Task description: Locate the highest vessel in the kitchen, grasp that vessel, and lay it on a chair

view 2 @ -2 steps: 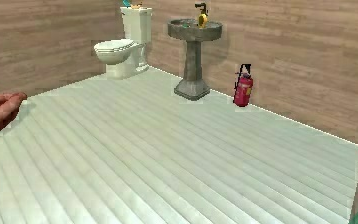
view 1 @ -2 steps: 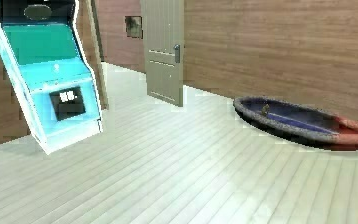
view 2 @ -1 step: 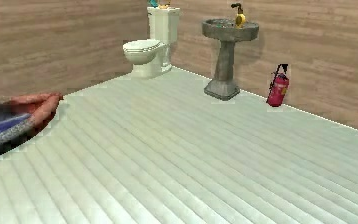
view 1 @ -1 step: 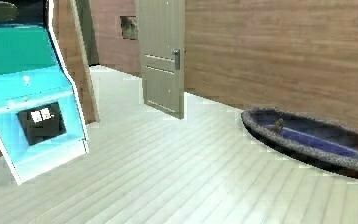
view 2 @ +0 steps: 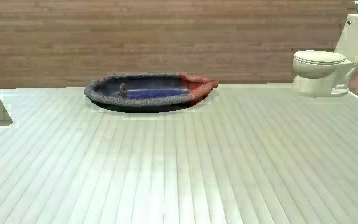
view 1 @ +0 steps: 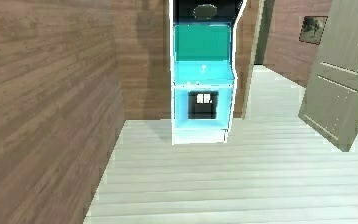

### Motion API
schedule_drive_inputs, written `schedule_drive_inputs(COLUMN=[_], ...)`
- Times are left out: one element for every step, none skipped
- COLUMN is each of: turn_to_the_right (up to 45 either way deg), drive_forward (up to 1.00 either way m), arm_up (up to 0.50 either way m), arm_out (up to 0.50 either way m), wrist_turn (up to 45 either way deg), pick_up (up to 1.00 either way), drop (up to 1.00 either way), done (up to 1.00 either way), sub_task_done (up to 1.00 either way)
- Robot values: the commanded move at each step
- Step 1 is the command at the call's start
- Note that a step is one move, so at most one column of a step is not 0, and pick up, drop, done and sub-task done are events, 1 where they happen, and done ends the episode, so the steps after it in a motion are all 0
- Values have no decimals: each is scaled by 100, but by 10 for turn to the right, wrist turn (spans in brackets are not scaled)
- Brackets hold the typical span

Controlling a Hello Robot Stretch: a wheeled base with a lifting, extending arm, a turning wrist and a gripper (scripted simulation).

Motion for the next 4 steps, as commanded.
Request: schedule_drive_inputs(turn_to_the_right=[-60,0,420,0], drive_forward=[0,20,0,100], arm_up=[0,0,0,0], arm_out=[0,0,0,0], wrist_turn=[0,0,0,0], pick_up=[0,0,0,0], drop=[0,0,0,0], done=[0,0,0,0], sub_task_done=[0,0,0,0])
